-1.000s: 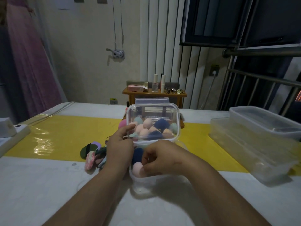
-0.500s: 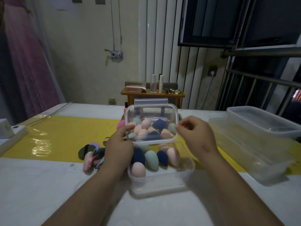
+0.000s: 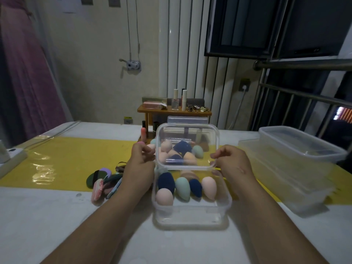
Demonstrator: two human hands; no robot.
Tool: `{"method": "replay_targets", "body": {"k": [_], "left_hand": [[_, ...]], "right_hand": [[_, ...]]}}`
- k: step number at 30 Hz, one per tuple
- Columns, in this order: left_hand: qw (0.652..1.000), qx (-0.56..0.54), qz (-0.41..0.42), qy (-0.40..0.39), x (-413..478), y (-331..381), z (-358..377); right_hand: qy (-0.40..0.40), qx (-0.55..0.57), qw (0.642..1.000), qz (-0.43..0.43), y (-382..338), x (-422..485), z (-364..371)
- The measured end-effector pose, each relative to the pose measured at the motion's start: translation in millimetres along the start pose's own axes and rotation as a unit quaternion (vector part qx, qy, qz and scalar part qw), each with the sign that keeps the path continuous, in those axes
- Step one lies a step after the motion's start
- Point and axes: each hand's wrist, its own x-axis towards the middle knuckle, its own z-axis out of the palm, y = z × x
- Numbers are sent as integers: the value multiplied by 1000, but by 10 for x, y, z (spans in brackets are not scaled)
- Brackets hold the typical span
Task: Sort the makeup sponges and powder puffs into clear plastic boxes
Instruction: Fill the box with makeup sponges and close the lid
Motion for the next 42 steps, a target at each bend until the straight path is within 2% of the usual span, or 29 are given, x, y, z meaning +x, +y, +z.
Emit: {"method": "replay_targets", "body": {"k": [2,5,8,10,13,17,20,23,28,32,34,36,39,42], "left_hand": [[999,30,10,1,15,-2,-25],[989,145,29,-21,39,-30,-33],[945,317,66,-43,55,-91,-9],[910,401,73,-68,54,-134,11],[848,510,128,-71,42,-165,41],[793,586,158,-48,64,-179,50],[782,602,160,-27,84,-191,44],[792,586,172,-6,77,-186,25],[812,560,164,12,47,-104,-18],[882,439,161,52,-25,-4,-19],[921,347,171,38,-60,11,-14],[942,283,181,-3,-103,31,6],[950,248,188,-42,-150,43,49],[955,225,186,-58,-142,44,45]], "right_hand": [[9,-10,1000,12,-11,5,-39],[27,-22,999,16,-6,21,-94],[48,-54,997,10,3,26,-158],[60,-70,996,13,14,35,-196],[59,-74,995,27,14,58,-230],[52,-89,994,38,-21,53,-241],[45,-93,994,26,-38,43,-248],[40,-105,994,-7,-49,34,-265],[33,-109,993,-14,-63,21,-259],[40,-108,993,-14,-45,43,-244],[59,-110,992,-28,-33,61,-229],[79,-106,990,-53,-27,62,-206],[81,-105,986,-104,-37,33,-167],[32,-105,982,-155,-83,-34,-131]]}}
